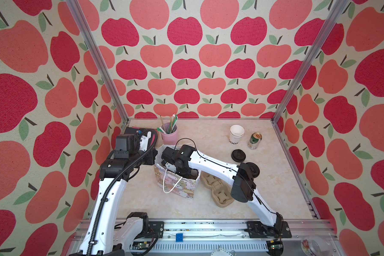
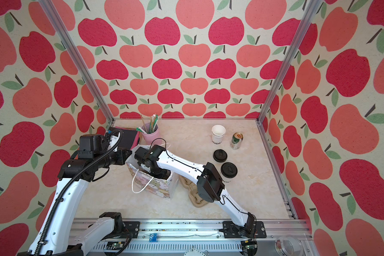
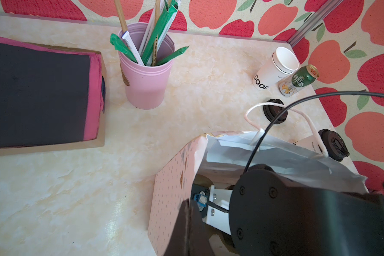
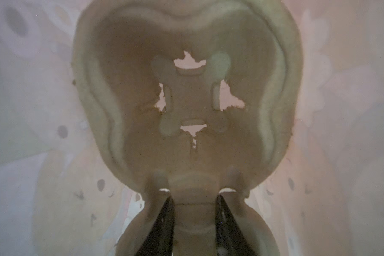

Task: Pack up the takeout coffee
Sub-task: 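Lower the pulp carrier into the gift bag with the right gripper and release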

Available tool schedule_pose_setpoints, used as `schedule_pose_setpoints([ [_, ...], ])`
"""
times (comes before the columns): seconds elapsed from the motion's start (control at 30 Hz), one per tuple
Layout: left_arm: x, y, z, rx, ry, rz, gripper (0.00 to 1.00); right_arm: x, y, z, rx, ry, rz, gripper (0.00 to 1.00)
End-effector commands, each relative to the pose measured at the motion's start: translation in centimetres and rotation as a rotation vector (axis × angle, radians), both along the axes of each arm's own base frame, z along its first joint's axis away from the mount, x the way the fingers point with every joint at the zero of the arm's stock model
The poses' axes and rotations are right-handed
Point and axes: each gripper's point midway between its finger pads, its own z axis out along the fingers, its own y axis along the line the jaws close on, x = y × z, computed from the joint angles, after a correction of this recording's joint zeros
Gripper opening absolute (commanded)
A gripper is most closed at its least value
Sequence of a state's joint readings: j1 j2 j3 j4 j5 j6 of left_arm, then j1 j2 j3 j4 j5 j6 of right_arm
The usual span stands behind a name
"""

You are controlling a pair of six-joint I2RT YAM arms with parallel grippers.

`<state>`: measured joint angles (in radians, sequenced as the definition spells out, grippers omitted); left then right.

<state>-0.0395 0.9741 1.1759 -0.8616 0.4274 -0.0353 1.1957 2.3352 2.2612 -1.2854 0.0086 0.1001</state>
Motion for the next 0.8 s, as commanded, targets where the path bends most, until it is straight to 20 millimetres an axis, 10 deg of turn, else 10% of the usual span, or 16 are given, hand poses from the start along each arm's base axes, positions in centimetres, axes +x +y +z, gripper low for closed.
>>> schedule_pose_setpoints([
  [0.0,0.1,0.1,0.5,0.006,-0.042,-0.004,0.0,-0.7,-0.3,-1.0,-0.038,0.041,0.019,0.26],
  [0.77,0.0,0.2,0.3,0.004,-0.046,0.008,0.0,-1.4,-0.9,-5.8,-0.139,0.111,0.011,0.29],
])
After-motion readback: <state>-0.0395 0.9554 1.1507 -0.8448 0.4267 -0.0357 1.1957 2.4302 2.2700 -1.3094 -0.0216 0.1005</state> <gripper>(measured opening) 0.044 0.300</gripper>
